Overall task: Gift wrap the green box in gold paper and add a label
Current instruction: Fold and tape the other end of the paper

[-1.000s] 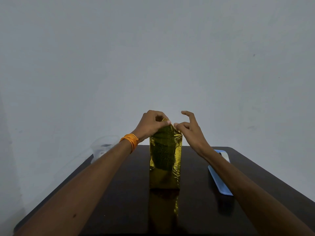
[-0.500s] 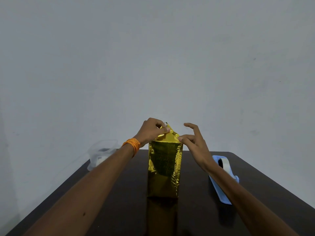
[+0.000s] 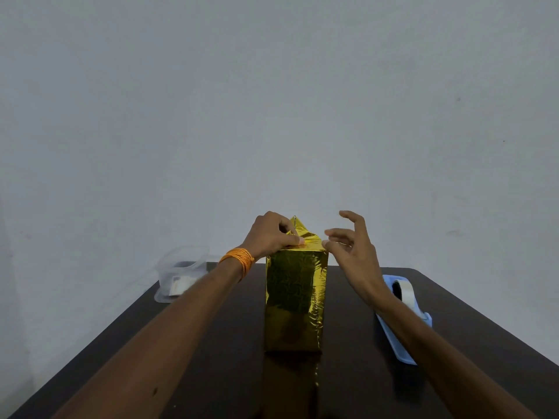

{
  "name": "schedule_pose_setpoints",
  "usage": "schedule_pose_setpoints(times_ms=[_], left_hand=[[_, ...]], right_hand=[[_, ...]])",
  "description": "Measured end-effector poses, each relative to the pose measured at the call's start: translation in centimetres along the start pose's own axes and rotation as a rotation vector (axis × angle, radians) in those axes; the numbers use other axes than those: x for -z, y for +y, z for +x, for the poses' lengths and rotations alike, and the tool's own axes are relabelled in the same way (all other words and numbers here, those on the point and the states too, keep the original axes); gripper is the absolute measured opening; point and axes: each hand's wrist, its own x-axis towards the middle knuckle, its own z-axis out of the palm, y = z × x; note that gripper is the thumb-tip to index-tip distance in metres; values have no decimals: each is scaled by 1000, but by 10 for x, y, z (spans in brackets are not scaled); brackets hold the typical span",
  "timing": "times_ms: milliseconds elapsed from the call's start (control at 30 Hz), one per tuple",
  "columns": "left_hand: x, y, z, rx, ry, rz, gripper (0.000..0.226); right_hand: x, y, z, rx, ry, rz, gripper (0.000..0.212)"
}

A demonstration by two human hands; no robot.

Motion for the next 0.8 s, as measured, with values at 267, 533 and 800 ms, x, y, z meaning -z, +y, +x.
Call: schedule_pose_setpoints(times_ms=[267,533,800], left_hand=[[2,4,1,34,-29,6,20],[1,4,-3,76,53,-47,26],[-5,1,-12,66,263,-36,30]], right_hand=[[-9,-1,31,-404,-243,168,88],[-22,6,39,-571,-140,307,73],[-25,13,37,-538,-126,258,69]])
